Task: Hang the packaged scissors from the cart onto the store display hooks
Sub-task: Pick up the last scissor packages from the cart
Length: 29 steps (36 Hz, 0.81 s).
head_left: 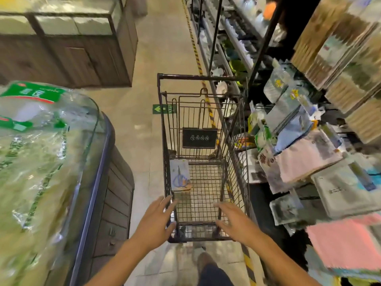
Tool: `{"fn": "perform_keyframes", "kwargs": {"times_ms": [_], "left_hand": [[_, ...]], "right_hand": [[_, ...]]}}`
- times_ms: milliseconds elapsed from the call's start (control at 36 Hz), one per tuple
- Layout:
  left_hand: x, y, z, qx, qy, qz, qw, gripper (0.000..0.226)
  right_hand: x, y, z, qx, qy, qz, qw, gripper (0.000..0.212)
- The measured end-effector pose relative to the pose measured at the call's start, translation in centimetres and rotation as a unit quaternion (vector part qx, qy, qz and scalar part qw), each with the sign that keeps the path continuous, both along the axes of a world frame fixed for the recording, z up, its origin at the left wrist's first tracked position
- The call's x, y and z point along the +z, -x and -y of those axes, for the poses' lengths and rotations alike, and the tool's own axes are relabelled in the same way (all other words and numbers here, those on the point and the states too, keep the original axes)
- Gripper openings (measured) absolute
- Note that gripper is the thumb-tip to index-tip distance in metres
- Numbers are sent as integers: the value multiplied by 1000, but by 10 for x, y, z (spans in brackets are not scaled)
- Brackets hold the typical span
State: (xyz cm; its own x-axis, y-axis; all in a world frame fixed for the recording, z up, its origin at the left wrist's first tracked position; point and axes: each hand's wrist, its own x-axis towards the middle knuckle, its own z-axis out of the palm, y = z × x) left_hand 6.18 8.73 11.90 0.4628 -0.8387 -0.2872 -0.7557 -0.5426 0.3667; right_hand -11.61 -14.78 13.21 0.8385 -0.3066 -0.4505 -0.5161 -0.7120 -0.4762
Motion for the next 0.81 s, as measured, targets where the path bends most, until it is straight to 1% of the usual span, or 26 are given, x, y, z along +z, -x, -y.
{"fn": "perform_keyframes", "kwargs": {"times_ms": [139,250,417,472,556,667,778,806], "left_hand": [[-12,-27,50,12,-48,-15,999,66],[-38,-44,83,34,-80,-41,995,64],[-100,-60,130,66,-94,-42,993,71],[-115,-60,142,90,-119,-69,986,73],[-144,-65,159,125,-122,-87,981,77],[-188,-75,173,144,-139,-113,973,77],[-231,-87,183,168,-143,-150,964,76],[-241,-90,185,168,-138,-148,965,74]], "right_hand": [[-29,-45,46,3,-19,-11,1000,62],[-50,-73,81,-7,-39,-31,999,60],[-93,-108,124,27,-60,-77,995,61],[-111,-118,133,27,-65,-98,993,63],[-143,-131,143,35,-70,-121,990,61],[-188,-146,152,11,-79,-142,987,57],[-233,-164,158,25,-103,-167,980,57],[-247,-167,157,16,-110,-168,979,58]]}}
